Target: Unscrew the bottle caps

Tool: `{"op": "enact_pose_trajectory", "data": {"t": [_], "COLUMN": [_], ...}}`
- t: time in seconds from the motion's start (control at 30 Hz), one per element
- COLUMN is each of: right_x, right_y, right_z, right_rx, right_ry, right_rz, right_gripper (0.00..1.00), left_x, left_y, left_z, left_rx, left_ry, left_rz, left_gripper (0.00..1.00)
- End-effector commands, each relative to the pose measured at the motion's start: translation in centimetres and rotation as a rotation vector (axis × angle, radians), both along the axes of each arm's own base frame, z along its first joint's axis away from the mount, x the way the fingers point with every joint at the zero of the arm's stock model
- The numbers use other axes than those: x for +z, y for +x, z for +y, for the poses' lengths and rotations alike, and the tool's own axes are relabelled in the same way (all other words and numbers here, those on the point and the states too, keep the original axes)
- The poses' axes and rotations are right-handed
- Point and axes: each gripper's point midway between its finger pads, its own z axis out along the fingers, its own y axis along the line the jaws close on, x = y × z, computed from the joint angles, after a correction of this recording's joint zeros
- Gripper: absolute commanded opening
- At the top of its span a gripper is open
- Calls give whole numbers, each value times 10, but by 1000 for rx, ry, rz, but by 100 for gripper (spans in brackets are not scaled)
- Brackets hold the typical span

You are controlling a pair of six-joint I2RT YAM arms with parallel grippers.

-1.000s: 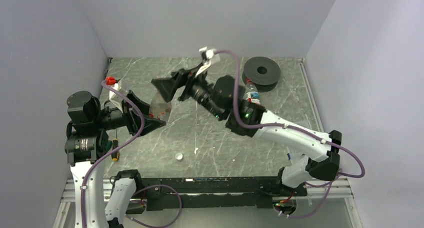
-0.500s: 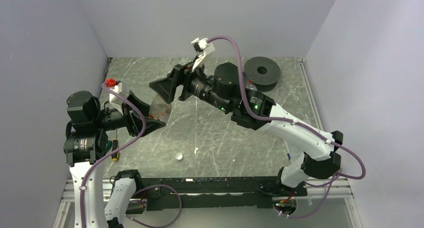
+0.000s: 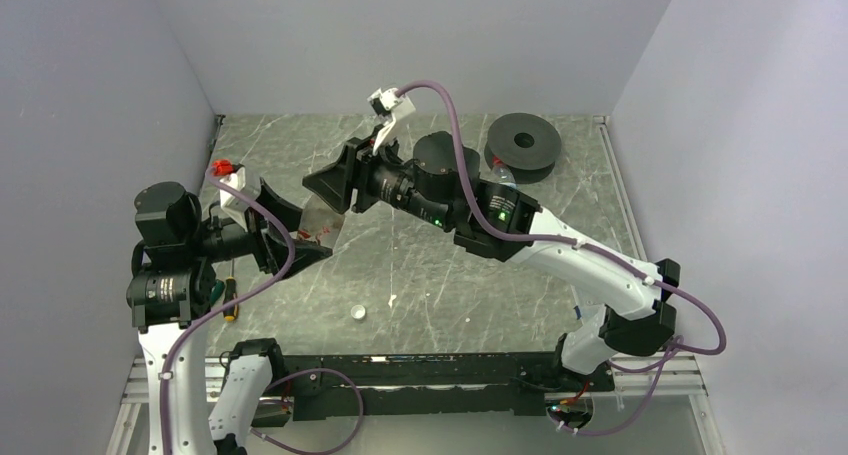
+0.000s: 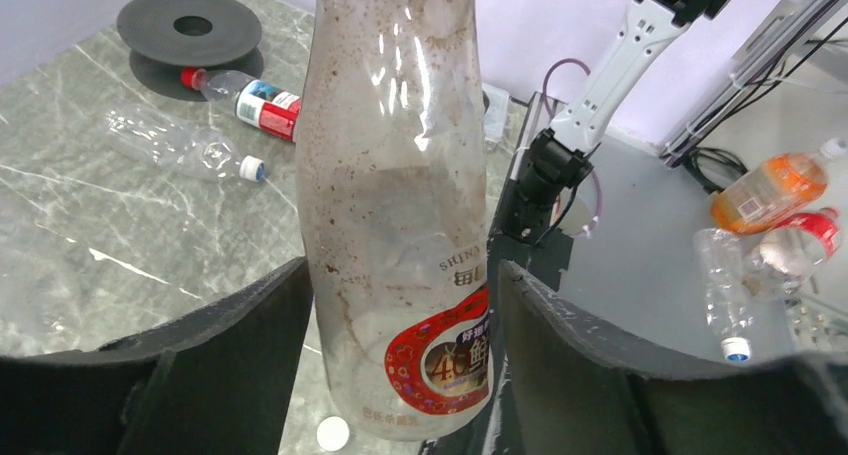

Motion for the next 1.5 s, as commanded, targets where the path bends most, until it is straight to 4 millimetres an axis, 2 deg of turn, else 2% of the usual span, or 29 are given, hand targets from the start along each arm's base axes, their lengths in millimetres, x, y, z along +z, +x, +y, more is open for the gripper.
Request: {"op": "enact_pose_trajectory", "data": {"t": [0.0, 0.03, 0.1, 0.37, 0.63, 0.77, 0.83, 0.87, 0.93, 0.97, 1.03, 1.2, 1.37, 1.47], "right_x": [27, 24, 21, 22, 29, 25, 20, 17, 19, 23, 28, 34, 25, 24], "right_y": [-9, -12, -16, -30, -37, -40, -41, -41, -39, -37, -29, -19, -16, -17], "right_z": [-9, -6, -1, 6, 14, 22, 24, 25, 22, 19, 9, -11, -5, -3], "right_rx": [21, 25, 17, 3, 13, 29, 36, 36, 18, 0, -53, -148, -159, -153], "right_ry": [89, 82, 68, 92, 128, 121, 116, 114, 121, 132, 142, 161, 119, 124], "right_rz": [-52, -64, -92, -149, -174, -169, -159, -153, -141, -135, -112, -41, 4, 3], "right_gripper": [14, 12, 10, 8, 7, 9, 13, 22, 50, 60, 70, 73, 72, 67], "left_x": [13, 14, 18, 19, 10, 14, 15, 15, 14, 14, 12, 11, 13, 15], "left_y": [0, 1, 4, 4, -7, -8, -9, -10, -9, -10, -10, -5, 5, 7], "left_z": [-1, -1, -2, -3, -5, -5, -5, -5, -5, -5, -4, -1, 3, 4], "left_rx": [-7, -6, -5, -25, -57, -59, -60, -63, -60, -60, -56, -7, 47, 59], "left_ry": [-9, -18, -38, -55, -53, -51, -49, -48, -43, -40, -31, 9, 38, 41], "left_rz": [-44, -39, -21, -4, 8, -3, -10, -9, -13, -17, -29, -98, -172, -180], "left_gripper": [85, 92, 96, 94, 78, 51, 48, 47, 47, 46, 44, 35, 24, 21]}}
